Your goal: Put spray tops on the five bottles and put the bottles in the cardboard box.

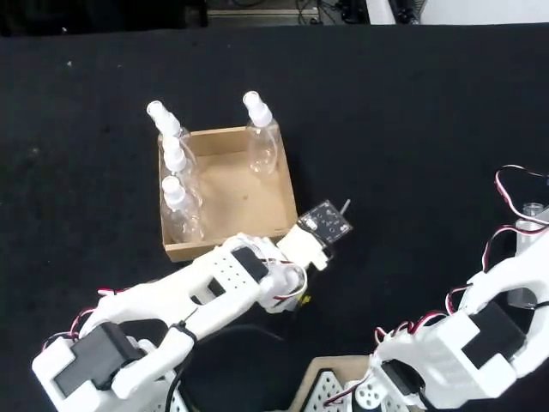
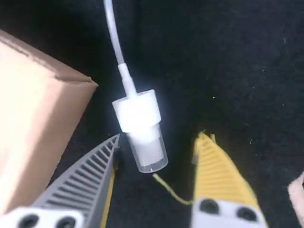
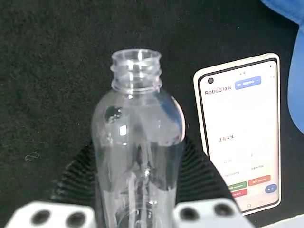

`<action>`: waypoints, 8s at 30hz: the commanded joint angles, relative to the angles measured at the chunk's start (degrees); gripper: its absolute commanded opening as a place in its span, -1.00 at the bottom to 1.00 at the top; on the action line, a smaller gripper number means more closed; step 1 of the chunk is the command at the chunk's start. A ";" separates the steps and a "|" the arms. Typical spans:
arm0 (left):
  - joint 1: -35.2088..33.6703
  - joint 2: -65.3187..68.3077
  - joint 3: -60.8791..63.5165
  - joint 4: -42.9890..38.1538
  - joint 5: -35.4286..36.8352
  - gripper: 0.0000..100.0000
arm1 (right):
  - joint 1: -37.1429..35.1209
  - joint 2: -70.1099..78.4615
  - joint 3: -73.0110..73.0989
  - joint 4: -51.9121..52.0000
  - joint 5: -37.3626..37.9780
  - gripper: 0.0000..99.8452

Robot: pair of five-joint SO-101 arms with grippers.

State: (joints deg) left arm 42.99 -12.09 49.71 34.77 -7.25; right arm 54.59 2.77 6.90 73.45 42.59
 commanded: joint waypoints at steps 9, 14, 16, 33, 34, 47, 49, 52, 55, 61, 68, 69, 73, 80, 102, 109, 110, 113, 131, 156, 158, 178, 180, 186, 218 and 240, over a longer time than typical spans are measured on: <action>0.92 -0.79 -0.84 -0.18 0.35 -0.86 | 1.32 -0.84 -1.45 0.09 0.18 -0.98; 0.66 -2.90 -4.09 8.26 -0.79 -0.86 | 1.32 -0.84 -1.63 0.09 0.18 -0.98; 0.40 -5.71 -6.29 12.48 -4.31 -0.86 | 1.32 -0.84 -1.63 0.09 0.18 -0.98; -16.40 -36.22 -29.85 22.59 -8.97 -0.86 | 1.14 -0.92 -1.27 0.53 -0.26 -0.98; -18.68 -37.36 -32.57 23.12 -7.30 -0.86 | 0.88 -1.10 -1.27 0.70 -0.26 -0.98; -59.91 -32.18 -55.69 36.31 -4.84 -0.86 | -12.48 -20.62 11.38 5.63 -6.86 -0.98; -66.42 -31.12 -55.08 38.33 -5.10 -0.86 | -16.62 -25.36 16.22 3.16 -9.49 -0.98; -74.07 -29.54 -53.23 40.97 -5.36 -0.86 | -21.98 -30.99 23.52 -3.08 -13.98 -0.98; -78.29 -27.34 -49.27 43.43 -9.14 -0.86 | -27.69 -33.80 30.46 -8.18 -17.32 -0.98; -81.98 -22.15 -33.89 44.48 -16.18 -0.86 | -32.00 -34.24 41.63 -18.20 -22.51 -0.98; -82.24 -16.53 -17.89 42.29 -24.88 -0.86 | -32.09 -34.42 48.57 -20.75 -22.59 -0.98; -82.24 -16.09 -16.66 41.23 -25.41 -0.85 | -32.09 -34.51 49.10 -20.75 -22.86 -0.98; -82.33 -14.07 -13.23 39.91 -25.93 -0.85 | -32.09 -34.51 51.21 -23.38 -26.46 -0.98; -86.64 -8.97 -12.00 39.82 -35.96 -0.85 | -33.76 -34.51 58.24 -30.42 -27.08 -0.98; -101.85 3.60 -11.38 20.92 -61.45 -0.45 | -34.02 -34.59 62.55 -34.11 -26.90 -0.98; -105.10 2.99 -9.54 10.73 -61.36 -0.45 | -34.02 -34.59 62.64 -34.11 -26.90 -0.98; -105.54 2.99 -9.71 9.67 -61.36 -0.45 | -34.02 -34.59 62.64 -34.11 -26.90 -0.98; -106.77 3.16 -11.30 6.68 -61.19 -0.45 | -34.02 -34.59 62.64 -34.11 -26.90 -0.98; -103.87 3.52 -31.60 23.30 -22.68 -0.45 | -35.43 -34.42 62.73 -34.11 -26.55 -0.98; -93.41 13.19 -30.11 36.57 22.42 -0.45 | -35.52 -34.42 62.73 -34.11 -26.46 -0.98; -92.62 14.15 -30.46 36.57 24.88 -0.45 | -35.52 -34.42 62.73 -34.11 -26.46 -0.98; -92.44 18.64 -26.68 29.01 26.55 -0.95 | -35.52 -34.42 62.73 -34.11 -26.46 -0.98; -92.35 18.73 -27.03 29.01 22.77 -0.89 | -35.52 -34.42 62.73 -34.11 -26.46 -0.98; -92.09 18.73 -32.84 29.01 -7.56 -0.93 | -35.52 -34.42 62.73 -34.11 -26.46 -0.98; -94.20 18.20 -27.12 28.04 -33.93 -0.94 | -35.25 -34.42 62.73 -34.11 -26.46 -0.98; -93.05 18.90 -29.67 26.29 -34.02 -0.74 | -35.25 -34.33 62.73 -34.11 -26.55 -0.98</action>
State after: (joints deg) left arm -50.64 7.16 21.41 62.02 -40.75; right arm 20.04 -28.62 69.58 40.40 15.96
